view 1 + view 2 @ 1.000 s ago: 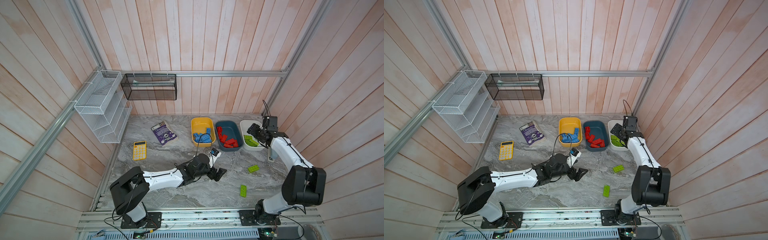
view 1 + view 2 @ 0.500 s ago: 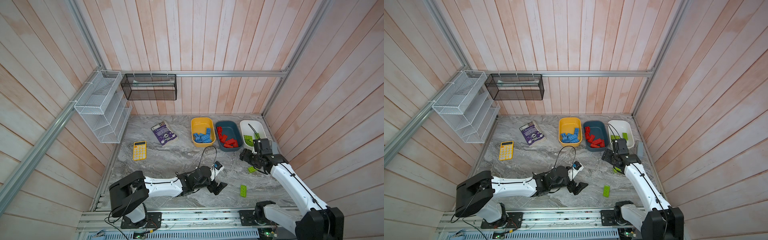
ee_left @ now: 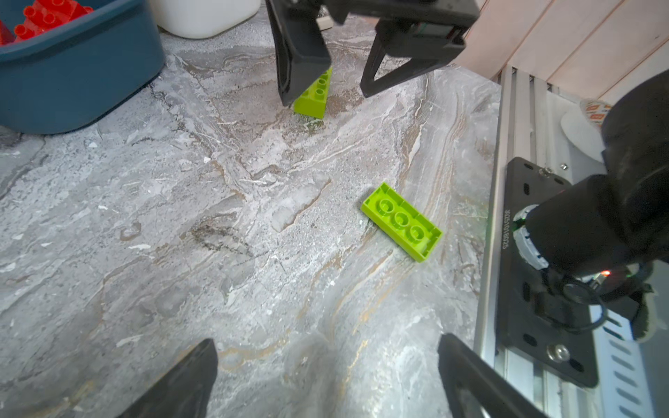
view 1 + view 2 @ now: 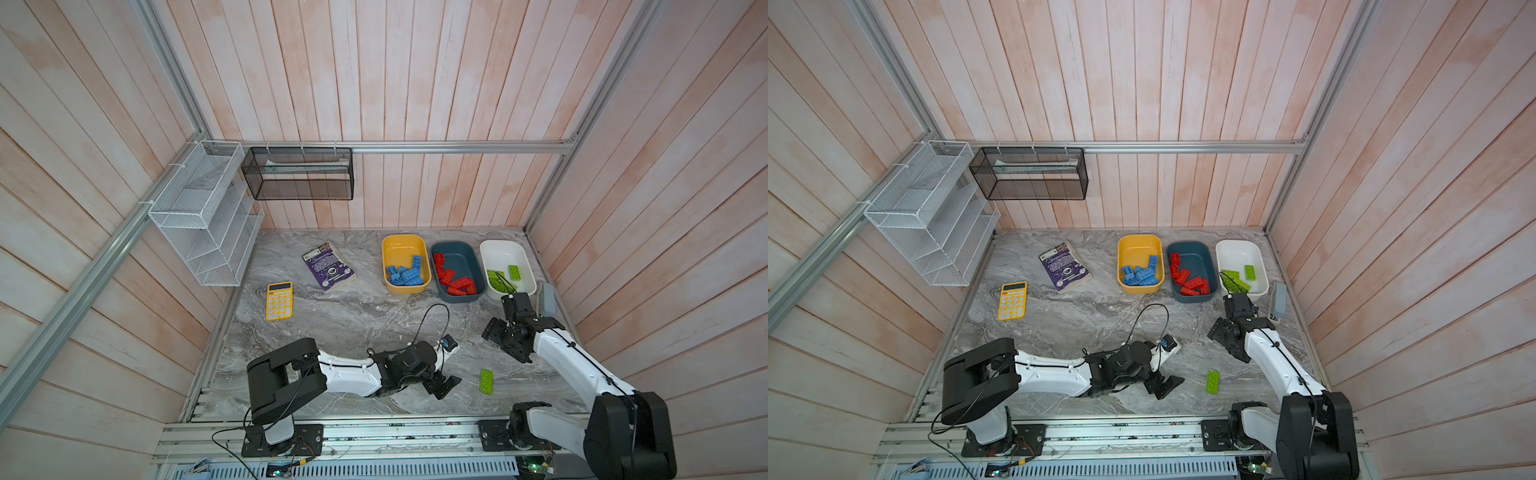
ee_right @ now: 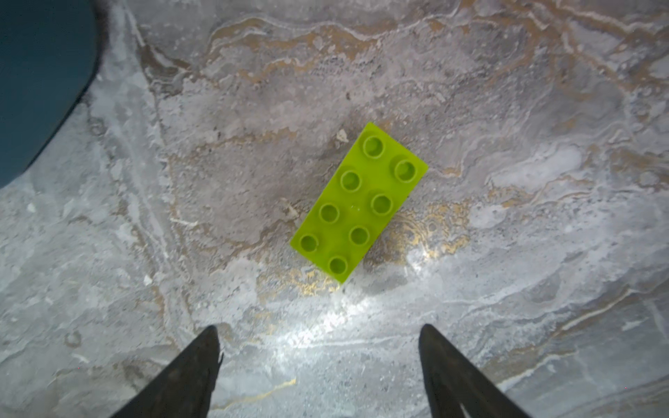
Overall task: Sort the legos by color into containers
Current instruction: 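Grasp a lime-green brick near the robot with the right gripper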
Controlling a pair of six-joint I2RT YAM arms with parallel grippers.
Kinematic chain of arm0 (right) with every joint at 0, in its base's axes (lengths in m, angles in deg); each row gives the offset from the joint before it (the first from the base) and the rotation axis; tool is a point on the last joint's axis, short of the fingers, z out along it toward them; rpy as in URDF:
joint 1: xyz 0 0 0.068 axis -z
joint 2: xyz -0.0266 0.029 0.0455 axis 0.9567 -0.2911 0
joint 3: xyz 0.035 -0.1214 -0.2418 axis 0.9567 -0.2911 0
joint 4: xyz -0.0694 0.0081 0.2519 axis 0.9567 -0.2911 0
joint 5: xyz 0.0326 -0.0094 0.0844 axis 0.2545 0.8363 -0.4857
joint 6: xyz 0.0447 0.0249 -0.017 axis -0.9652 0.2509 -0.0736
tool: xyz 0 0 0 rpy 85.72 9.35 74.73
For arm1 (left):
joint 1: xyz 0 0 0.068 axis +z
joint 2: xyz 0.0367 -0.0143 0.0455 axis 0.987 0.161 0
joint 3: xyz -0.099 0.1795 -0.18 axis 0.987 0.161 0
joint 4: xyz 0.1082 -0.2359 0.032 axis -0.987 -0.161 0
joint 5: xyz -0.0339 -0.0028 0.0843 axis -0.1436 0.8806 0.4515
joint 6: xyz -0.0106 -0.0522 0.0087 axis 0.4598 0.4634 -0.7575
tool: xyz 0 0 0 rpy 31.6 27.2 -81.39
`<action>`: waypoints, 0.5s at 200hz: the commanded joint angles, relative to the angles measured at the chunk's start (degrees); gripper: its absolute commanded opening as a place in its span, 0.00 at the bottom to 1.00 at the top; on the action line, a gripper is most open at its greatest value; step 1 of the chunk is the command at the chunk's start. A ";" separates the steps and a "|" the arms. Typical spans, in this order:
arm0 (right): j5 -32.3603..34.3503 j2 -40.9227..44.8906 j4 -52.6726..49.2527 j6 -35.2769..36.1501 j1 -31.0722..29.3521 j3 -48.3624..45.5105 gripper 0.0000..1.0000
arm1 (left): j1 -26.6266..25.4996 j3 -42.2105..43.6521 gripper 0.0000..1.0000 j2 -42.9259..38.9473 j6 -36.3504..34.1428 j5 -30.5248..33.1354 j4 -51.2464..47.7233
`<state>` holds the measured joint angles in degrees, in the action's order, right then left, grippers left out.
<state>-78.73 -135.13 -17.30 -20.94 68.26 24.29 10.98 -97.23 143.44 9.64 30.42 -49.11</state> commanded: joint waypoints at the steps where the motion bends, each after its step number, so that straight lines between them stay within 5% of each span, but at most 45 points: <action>1: 2.27 -2.79 2.68 0.67 2.24 0.96 0.86 | 0.06 -1.82 0.96 1.75 -1.01 -0.02 0.55; 78: 2.95 -9.95 8.60 4.51 7.68 1.79 0.86 | 0.32 -3.36 0.96 3.01 -1.01 1.21 0.05; 100: 1.69 -9.91 10.38 5.06 9.03 0.96 0.76 | 0.50 -3.60 0.96 3.27 -1.10 1.30 0.13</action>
<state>-76.79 -144.97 -9.28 -17.42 75.95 24.84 11.07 -99.16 145.80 9.38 30.88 -49.27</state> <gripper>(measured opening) 0.823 0.961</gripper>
